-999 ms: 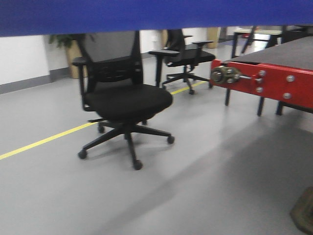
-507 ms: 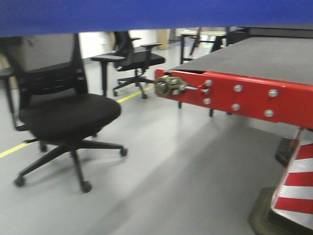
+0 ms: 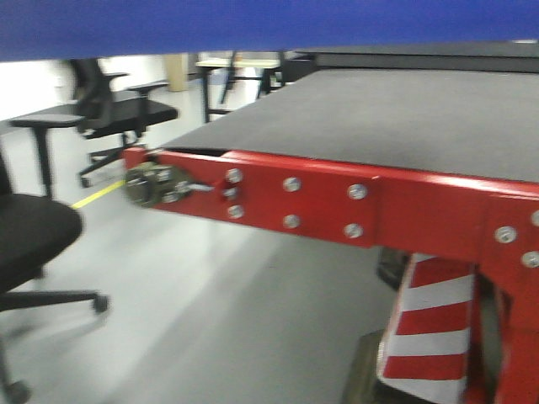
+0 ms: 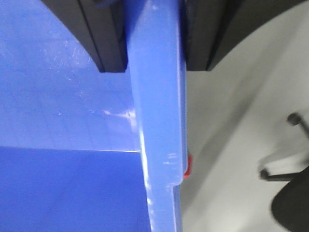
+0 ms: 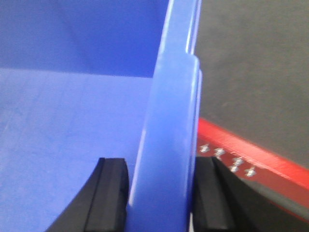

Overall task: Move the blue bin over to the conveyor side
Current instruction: 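Hold the blue bin with both grippers while driving to the red conveyor, then carry the blue bin with both grippers over the grey conveyor belt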

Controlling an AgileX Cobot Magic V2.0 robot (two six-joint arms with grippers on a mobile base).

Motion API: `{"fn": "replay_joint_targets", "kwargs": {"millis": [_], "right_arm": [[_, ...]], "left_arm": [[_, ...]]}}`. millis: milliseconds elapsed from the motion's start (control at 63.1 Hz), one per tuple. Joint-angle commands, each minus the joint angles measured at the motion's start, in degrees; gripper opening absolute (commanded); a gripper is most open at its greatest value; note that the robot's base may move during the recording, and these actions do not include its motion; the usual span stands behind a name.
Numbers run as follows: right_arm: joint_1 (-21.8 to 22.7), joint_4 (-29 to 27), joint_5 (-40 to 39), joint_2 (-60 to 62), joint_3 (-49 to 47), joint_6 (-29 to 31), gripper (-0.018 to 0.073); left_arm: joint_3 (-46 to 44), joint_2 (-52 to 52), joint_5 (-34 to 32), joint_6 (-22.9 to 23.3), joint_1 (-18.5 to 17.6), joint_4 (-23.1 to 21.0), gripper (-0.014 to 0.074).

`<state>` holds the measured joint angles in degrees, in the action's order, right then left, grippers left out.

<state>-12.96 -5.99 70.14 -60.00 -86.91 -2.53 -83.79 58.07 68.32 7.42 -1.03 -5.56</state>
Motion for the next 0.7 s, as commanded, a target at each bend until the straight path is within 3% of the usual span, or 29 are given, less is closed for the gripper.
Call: {"fn": "replay_joint_targets", "kwargs": {"millis": [0, 682], "right_arm": [[0.2, 3.3, -5.5, 1.1, -1.1, 0.9, -0.0089], [0.2, 3.3, -5.5, 1.1, -1.1, 0.9, -0.0089]], "left_arm": [[-0.9, -1.1, -4.7, -0.8, 0.0, 2.1, -0.0016], [-0.9, -1.1, -4.7, -0.8, 0.0, 2.1, -0.0016]]}}
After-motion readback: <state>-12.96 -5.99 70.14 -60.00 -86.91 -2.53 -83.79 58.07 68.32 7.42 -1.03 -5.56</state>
